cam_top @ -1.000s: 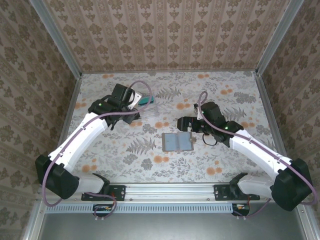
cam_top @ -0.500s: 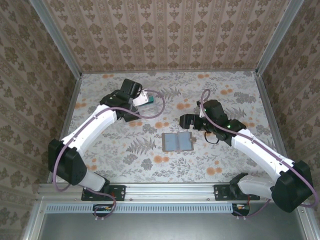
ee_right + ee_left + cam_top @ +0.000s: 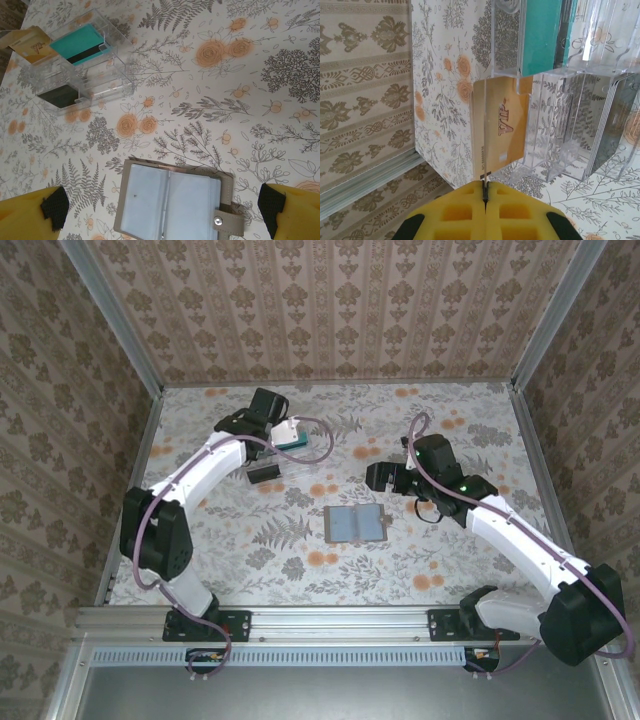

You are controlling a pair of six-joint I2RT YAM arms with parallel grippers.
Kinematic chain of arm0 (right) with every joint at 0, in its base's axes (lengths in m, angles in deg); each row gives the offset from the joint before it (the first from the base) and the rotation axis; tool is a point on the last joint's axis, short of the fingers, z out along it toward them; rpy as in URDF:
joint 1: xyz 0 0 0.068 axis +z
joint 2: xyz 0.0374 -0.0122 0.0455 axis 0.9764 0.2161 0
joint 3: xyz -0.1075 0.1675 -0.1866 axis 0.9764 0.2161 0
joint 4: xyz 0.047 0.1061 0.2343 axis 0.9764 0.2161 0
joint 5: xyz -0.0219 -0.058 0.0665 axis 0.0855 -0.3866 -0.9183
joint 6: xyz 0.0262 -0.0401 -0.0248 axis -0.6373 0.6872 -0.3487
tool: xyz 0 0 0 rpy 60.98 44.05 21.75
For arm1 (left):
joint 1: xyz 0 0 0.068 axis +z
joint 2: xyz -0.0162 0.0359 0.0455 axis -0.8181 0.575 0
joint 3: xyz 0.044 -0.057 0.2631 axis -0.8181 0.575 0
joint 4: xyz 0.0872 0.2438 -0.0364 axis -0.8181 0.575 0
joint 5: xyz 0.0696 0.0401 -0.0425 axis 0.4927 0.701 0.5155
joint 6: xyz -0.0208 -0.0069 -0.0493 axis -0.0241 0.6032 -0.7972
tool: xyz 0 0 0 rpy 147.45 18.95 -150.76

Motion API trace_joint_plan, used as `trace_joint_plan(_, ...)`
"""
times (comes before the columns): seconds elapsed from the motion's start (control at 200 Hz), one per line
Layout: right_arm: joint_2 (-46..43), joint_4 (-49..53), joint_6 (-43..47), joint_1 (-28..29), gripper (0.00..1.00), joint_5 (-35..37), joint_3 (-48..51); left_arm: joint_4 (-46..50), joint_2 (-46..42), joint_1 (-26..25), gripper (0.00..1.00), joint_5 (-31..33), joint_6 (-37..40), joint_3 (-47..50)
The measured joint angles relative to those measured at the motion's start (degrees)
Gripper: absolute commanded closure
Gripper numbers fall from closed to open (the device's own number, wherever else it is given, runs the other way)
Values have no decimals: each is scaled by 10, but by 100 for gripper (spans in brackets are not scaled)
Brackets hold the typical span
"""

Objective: Take the credit cards out of the card holder

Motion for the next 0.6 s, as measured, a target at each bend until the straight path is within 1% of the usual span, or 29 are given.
trace_joint_plan(0.6, 20, 0, 1, -10, 0, -17, -2, -2, 27, 18, 100, -14, 0, -2)
